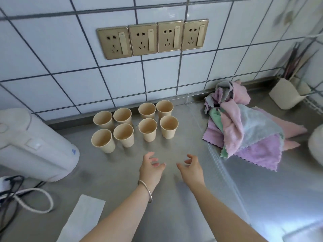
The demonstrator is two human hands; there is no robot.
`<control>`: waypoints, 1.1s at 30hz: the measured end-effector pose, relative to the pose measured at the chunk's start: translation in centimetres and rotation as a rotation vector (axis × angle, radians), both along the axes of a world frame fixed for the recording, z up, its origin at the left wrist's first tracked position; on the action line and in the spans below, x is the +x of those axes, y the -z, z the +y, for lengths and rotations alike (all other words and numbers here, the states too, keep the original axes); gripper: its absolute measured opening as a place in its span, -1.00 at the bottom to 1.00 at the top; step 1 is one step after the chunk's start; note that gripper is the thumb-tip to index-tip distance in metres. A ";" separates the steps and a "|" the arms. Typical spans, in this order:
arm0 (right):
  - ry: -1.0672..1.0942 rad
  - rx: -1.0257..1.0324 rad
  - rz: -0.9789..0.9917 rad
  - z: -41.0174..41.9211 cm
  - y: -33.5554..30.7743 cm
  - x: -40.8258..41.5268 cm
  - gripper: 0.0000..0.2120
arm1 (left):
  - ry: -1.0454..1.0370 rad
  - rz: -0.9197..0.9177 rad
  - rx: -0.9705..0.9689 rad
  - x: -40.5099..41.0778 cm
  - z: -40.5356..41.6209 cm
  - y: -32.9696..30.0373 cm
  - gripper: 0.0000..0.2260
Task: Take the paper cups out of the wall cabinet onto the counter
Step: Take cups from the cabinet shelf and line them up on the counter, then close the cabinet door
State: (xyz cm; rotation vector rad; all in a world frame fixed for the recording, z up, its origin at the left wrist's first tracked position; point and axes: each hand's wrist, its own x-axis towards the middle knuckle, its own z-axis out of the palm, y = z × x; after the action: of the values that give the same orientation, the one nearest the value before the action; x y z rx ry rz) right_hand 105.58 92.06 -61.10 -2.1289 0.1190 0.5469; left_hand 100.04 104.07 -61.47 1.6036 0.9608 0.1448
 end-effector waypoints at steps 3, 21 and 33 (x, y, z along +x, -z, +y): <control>0.125 0.007 0.000 -2.1 -1.0 -2.8 -0.47 | 0.131 -0.045 -0.047 -1.1 -1.4 -0.9 -0.54; 1.200 -0.005 -0.206 -29.1 -10.5 -33.9 -0.58 | 1.358 -0.160 -0.237 -17.7 -32.6 -8.8 -0.65; 1.666 -0.178 -0.408 -45.3 -20.7 -64.8 -0.61 | 1.906 -0.286 -0.401 -45.2 -54.8 -18.7 -0.71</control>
State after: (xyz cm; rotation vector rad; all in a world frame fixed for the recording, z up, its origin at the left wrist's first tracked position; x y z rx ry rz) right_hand 40.78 46.74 -40.40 -1.5221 1.5181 -0.8782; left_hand 54.79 49.22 -42.73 1.4389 -0.9218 -1.0190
